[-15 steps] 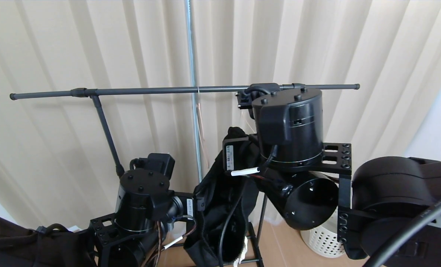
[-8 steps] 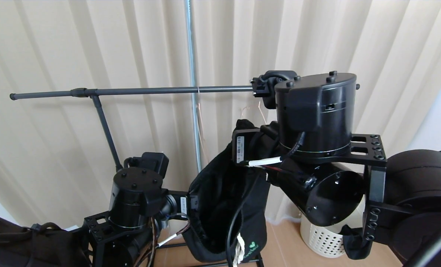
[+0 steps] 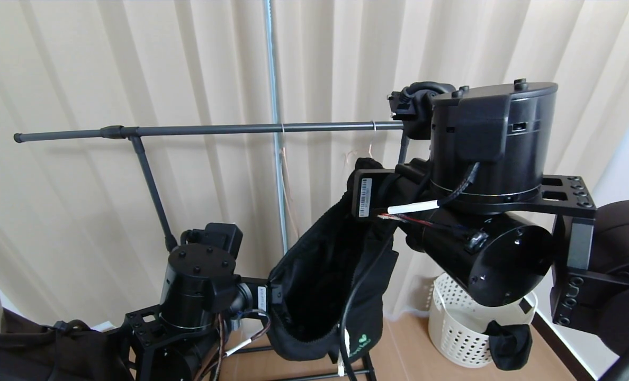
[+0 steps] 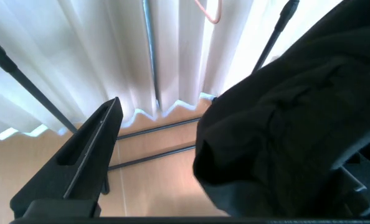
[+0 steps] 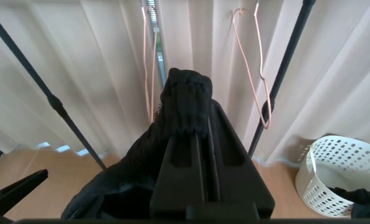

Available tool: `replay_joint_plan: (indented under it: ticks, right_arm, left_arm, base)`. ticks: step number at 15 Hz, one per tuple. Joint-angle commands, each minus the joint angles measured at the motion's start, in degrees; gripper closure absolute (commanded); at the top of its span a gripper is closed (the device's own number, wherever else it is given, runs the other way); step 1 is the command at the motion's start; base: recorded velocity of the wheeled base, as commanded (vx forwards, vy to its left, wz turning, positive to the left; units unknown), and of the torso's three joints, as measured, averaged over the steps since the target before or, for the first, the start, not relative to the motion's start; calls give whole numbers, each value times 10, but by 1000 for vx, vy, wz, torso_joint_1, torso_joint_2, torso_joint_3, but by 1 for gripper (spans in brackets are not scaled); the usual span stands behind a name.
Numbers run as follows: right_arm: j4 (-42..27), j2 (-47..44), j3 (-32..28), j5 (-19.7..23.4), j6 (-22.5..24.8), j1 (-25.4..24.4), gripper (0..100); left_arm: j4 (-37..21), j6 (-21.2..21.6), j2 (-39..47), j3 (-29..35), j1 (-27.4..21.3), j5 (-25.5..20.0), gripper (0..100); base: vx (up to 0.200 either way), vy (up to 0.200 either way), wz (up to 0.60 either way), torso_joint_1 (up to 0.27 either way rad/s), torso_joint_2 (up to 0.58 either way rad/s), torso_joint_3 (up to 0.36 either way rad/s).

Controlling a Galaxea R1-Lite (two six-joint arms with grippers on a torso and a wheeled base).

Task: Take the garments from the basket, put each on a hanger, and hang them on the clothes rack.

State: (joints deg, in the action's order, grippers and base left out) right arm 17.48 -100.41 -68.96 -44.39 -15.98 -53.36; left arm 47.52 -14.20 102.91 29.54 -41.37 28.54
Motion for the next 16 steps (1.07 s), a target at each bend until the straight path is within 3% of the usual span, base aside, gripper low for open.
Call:
replay_joint_plan:
  ticks: [1,2,3,6,10,12,13,14,16]
  right_arm:
    - [0,4,1,1,-1,4,100]
    - [0,2,1,1,-1,4,100]
    - [0,-1,1,1,0,4,100]
    - [0,-6,0,12,4,7,100]
    - [-5,-3,12,91,94,72,100]
    - [-8,0,26,136,140,95,100]
    - [-7,-1,30,149,155,102,100]
    - [-9,-4,30,195,192,128,100]
    - [-27,-5,29,247,231,161,100]
  left_arm:
    - [0,0,1,-1,0,0,0]
    - [0,0,1,0,0,0,0]
    - [1,0,0,0,0,0,100]
    - [20,-1,-3,0,0,-1,100]
    - [17,16,-25,8,28,-4,100]
    - [-16,46,-35,31,41,-5,100]
    - [-38,46,-39,41,42,-5,100]
    - [-128,46,-61,82,47,-5,100]
    - [-244,46,-83,143,62,-8,100]
  base:
    - [0,0,0,0,0,0]
    - [0,0,0,0,0,0]
    - [0,0,0,0,0,0]
    - [0,0,0,0,0,0]
    - [0,0,0,0,0,0]
    - [0,0,0,0,0,0]
    - [0,0,0,0,0,0]
    - [0,0,0,0,0,0]
    - [0,0,0,0,0,0]
